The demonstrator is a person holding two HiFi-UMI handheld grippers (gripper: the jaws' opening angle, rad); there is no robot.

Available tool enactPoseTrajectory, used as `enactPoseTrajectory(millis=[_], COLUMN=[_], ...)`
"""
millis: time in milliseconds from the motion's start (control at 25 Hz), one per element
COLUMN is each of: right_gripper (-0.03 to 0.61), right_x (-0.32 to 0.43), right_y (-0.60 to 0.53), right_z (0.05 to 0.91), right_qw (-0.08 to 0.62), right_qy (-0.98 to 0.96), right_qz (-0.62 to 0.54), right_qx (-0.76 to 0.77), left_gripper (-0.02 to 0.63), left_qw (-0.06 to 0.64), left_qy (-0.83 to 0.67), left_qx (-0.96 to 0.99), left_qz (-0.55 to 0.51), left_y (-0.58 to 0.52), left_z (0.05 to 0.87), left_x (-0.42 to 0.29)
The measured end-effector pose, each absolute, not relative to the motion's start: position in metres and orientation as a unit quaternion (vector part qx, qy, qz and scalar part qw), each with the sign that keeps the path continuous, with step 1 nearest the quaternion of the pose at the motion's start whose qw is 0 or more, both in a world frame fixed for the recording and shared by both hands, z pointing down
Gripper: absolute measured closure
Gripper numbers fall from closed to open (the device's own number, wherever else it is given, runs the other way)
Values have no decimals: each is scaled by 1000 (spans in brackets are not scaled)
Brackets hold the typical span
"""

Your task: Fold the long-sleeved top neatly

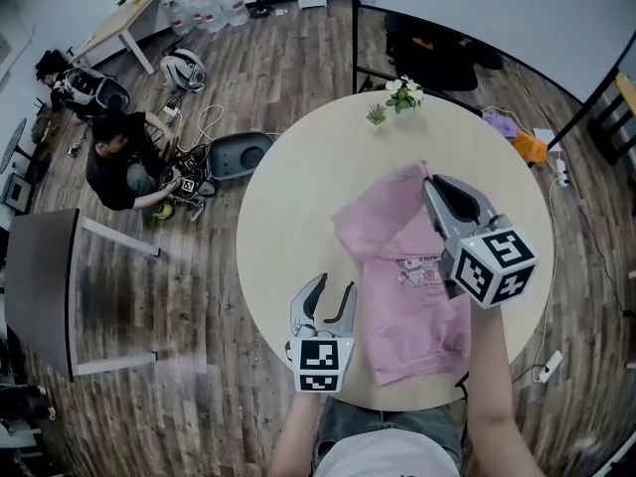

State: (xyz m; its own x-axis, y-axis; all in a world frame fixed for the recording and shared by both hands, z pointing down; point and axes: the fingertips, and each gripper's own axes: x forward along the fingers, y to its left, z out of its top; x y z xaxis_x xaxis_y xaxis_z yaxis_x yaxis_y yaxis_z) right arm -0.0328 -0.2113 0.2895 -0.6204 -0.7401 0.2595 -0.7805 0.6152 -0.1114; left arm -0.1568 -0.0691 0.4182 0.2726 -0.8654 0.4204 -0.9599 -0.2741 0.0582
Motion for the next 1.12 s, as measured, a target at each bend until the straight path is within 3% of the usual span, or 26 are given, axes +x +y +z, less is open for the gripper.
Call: enactPoseTrajectory(millis=[520, 1120], right_gripper=[522, 518], right_x=[67, 147], right_y=[-233, -242], right_z=[351, 494], right_qw=[138, 261], right_qy=[-865, -820], right_qz=[145, 220], right_qx=[461, 460], left_gripper=[423, 423], left_qw=[155, 187], left_qy=[-568, -571], left_qx=[788, 770], left_qz=[182, 217], left_y=[-89, -102], left_z=[427, 469], left_x=[-95, -57])
